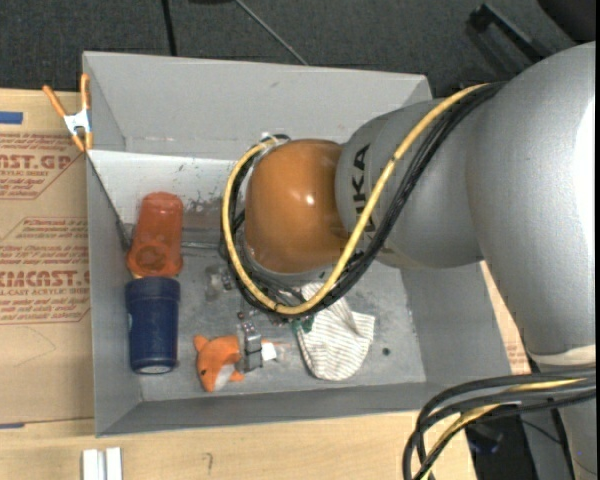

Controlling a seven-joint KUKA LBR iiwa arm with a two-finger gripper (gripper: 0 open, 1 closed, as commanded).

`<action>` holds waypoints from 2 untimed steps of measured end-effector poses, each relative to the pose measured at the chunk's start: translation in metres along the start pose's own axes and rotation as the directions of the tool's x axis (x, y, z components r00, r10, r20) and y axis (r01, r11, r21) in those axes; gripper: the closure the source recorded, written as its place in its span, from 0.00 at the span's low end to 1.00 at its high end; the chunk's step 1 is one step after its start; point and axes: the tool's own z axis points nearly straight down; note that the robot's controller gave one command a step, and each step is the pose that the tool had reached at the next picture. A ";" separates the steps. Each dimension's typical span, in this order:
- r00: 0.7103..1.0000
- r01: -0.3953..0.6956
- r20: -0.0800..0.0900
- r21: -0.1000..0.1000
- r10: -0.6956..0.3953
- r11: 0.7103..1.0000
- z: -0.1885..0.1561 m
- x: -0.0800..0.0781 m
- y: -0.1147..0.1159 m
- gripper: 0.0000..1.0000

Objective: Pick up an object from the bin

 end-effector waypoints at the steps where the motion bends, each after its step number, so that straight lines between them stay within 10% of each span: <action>1: 0.996 0.086 0.013 0.001 -0.086 0.996 -0.004 0.017 -0.011 0.00; 2: 0.997 0.074 0.007 0.000 -0.074 0.997 0.043 0.021 -0.035 1.00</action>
Offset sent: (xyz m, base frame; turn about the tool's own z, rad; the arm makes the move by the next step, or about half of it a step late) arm -0.0111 -0.0402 -0.0425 -0.0749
